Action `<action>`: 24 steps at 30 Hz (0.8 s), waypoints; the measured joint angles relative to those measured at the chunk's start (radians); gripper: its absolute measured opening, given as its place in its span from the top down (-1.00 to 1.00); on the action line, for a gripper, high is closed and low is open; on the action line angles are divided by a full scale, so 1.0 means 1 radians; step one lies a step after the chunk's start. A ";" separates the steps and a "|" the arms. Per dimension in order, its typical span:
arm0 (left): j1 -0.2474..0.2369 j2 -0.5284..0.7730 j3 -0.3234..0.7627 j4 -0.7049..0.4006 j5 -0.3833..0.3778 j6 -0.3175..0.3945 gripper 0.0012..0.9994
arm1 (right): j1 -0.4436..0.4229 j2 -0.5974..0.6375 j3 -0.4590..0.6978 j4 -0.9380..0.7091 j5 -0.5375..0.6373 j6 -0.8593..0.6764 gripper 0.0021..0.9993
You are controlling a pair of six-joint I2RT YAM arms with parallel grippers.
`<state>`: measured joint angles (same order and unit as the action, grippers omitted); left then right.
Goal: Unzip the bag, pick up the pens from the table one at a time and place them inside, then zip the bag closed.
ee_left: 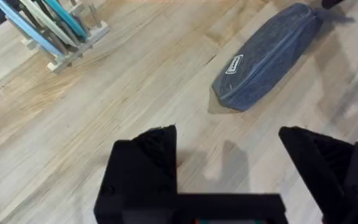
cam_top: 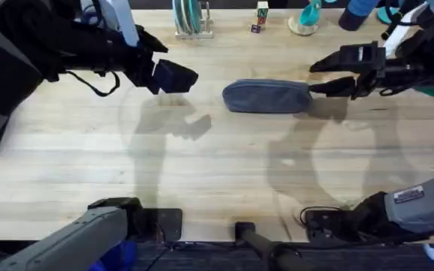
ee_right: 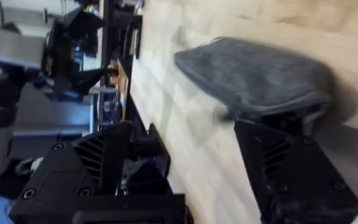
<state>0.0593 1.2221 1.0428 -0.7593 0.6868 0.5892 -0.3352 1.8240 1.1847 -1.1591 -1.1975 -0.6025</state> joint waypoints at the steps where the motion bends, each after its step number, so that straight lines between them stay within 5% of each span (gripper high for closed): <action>1: 0.000 0.000 0.000 0.000 0.000 0.000 -0.99 | 0.007 -0.008 0.000 -0.019 -0.001 -0.014 -0.99; 24: 0.000 0.001 0.000 0.015 0.000 0.000 -0.99 | 0.033 -0.238 0.000 -0.107 0.129 -0.057 -1.00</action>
<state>0.0593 1.2232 1.0428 -0.7444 0.6868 0.5892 -0.3023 1.5864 1.1847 -1.2661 -1.0689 -0.6591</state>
